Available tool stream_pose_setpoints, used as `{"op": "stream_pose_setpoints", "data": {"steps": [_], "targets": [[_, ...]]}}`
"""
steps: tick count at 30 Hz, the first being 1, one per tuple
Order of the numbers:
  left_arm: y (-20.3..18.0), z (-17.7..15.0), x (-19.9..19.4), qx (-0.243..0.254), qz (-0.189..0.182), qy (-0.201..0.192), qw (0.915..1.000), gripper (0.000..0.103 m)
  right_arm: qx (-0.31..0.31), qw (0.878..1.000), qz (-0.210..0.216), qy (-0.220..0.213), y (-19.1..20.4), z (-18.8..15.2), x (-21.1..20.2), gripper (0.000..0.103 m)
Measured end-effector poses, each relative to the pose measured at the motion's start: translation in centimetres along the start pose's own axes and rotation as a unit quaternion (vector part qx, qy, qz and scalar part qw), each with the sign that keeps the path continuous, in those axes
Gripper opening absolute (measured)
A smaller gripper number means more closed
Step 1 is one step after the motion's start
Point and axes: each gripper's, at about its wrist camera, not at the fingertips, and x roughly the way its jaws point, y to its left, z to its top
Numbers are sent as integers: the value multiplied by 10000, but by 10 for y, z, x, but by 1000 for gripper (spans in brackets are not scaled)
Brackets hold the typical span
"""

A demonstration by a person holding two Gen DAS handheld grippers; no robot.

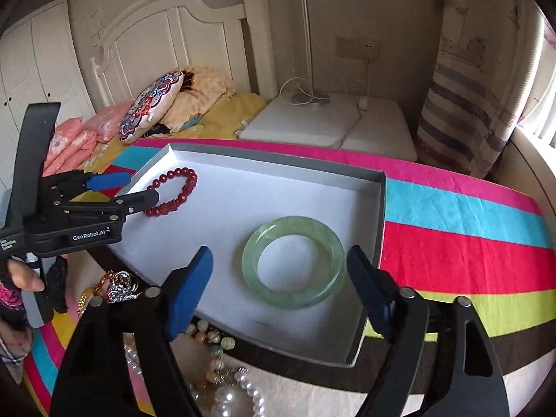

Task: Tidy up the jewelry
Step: 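Carry both into the white box and open both tools to release them, then withdraw both tools from the box back over the jewelry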

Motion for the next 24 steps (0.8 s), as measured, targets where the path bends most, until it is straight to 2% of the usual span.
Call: {"op": "stream_pose_setpoints", "data": {"steps": [3, 7, 8, 11, 13, 15, 17, 18, 20, 24], "targets": [[2, -9, -2, -45, -38, 32, 10000, 65, -96, 9999, 2, 69, 6, -8, -1, 67], [1, -17, -6, -66, -118, 63, 9999, 65, -145, 9997, 7, 184, 16, -18, 0, 41], [0, -19, -7, -56, -139, 80, 9999, 65, -99, 9996, -39, 261, 17, -21, 2, 39], [-6, -27, 3, 14, -197, 394, 9990, 64, -8, 9994, -157, 318, 19, -23, 3, 38], [-4, -30, 2, -120, -286, 369, 9988, 64, 77, 9991, -157, 395, 18, -20, 3, 38], [-6, -33, -1, -144, -226, 434, 9987, 62, 12, 9984, -135, 551, 18, -21, 5, 38], [-6, -37, -4, -304, -402, 557, 9972, 54, 102, 9982, 1, 592, 10, -21, 4, 38], [-3, -40, -7, -491, -602, 622, 9950, 53, 155, 9978, 46, 642, 5, -22, 4, 38], [-7, -47, -13, -427, -609, 629, 9952, 54, 233, 9962, 246, 803, -1, -24, 3, 39], [-16, -67, -31, -458, -608, 627, 9951, 54, 87, 9946, 245, 1008, 2, -35, -9, 40]]}}
